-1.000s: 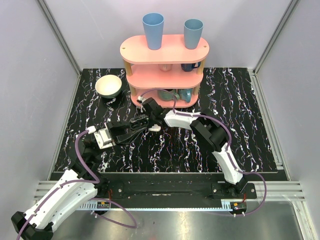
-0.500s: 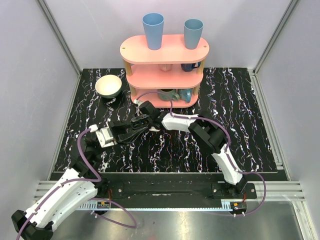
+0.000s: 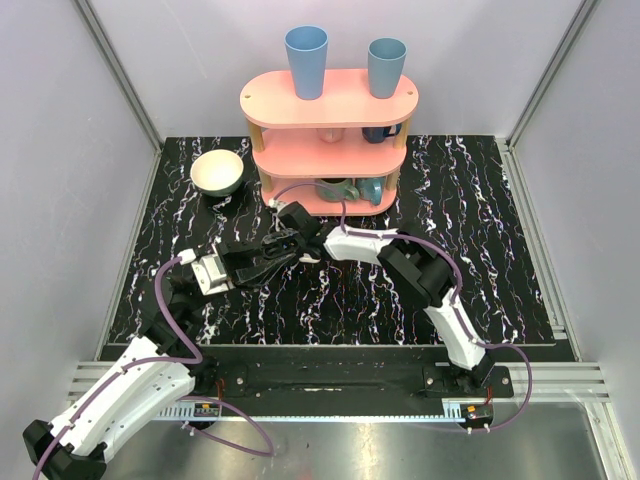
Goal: Insert the wireless bluetooth earbuds into the charging case
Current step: Pick up the right earbud from the center of the board, then place the right earbud at the center of the board.
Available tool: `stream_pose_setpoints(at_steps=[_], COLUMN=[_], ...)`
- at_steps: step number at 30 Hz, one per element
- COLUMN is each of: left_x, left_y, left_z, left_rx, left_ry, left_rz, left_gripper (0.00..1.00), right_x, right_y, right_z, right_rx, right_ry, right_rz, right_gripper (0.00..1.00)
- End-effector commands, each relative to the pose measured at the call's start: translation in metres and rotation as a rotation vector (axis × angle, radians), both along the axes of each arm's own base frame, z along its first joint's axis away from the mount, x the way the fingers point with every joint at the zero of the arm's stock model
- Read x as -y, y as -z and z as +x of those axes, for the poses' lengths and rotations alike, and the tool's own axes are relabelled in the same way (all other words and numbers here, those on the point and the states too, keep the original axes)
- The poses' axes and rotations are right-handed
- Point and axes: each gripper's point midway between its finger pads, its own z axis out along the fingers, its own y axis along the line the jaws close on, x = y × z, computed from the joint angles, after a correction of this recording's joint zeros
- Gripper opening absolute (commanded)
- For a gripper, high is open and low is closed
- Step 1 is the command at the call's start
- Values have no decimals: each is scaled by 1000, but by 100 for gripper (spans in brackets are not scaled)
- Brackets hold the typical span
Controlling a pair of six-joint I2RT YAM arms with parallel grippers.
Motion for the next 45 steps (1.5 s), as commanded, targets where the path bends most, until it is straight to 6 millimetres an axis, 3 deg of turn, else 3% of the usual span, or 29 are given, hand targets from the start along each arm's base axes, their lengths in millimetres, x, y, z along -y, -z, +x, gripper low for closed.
stream_pose_setpoints(at_steps=[1, 3, 4, 6, 11, 12, 13, 15, 16, 21, 25, 32, 37, 39, 45], left_x=[-7, -7, -7, -6, -4, -4, -3, -2, -1, 1, 0, -1, -1, -2, -3], left_y=[-24, -24, -24, -24, -25, -25, -24, -24, -23, -24, -26, -23, -24, -25, -23], left_z=[-4, -4, -3, -4, -3, -3, -2, -2, -1, 0, -1, 0, 0, -1, 1], left_rx=[65, 66, 63, 65, 66, 68, 64, 66, 63, 70, 76, 66, 70, 72, 69], left_ry=[-21, -22, -21, -18, -11, -9, -7, 0, 1, 6, 2, -2, -6, -8, -23], left_rz=[-45, -46, -46, -46, -44, -46, -44, -41, -37, -37, -37, -31, -33, -31, -27], left_gripper=[0, 0, 0, 0, 0, 0, 0, 0, 0, 0, 0, 0, 0, 0, 0], right_x=[8, 16, 19, 33, 93, 104, 126, 157, 180, 263, 296, 294, 277, 270, 245], right_y=[-37, -45, -65, -65, -89, -110, -93, -98, -83, -59, -40, -17, 0, 6, -5], right_z=[-5, -12, -13, -24, -51, -54, -63, -62, -72, -83, -90, -87, -75, -71, -61], right_rx=[41, 45, 59, 40, 43, 76, 46, 85, 57, 72, 28, -27, -41, -45, -33], right_ry=[17, 17, 26, 37, 166, 195, 233, 319, 337, 508, 616, 685, 660, 642, 620], right_rz=[11, 19, 50, 45, 42, 68, -6, -79, -177, -490, -633, -712, -729, -734, -609], right_gripper=[0, 0, 0, 0, 0, 0, 0, 0, 0, 0, 0, 0, 4, 21, 46])
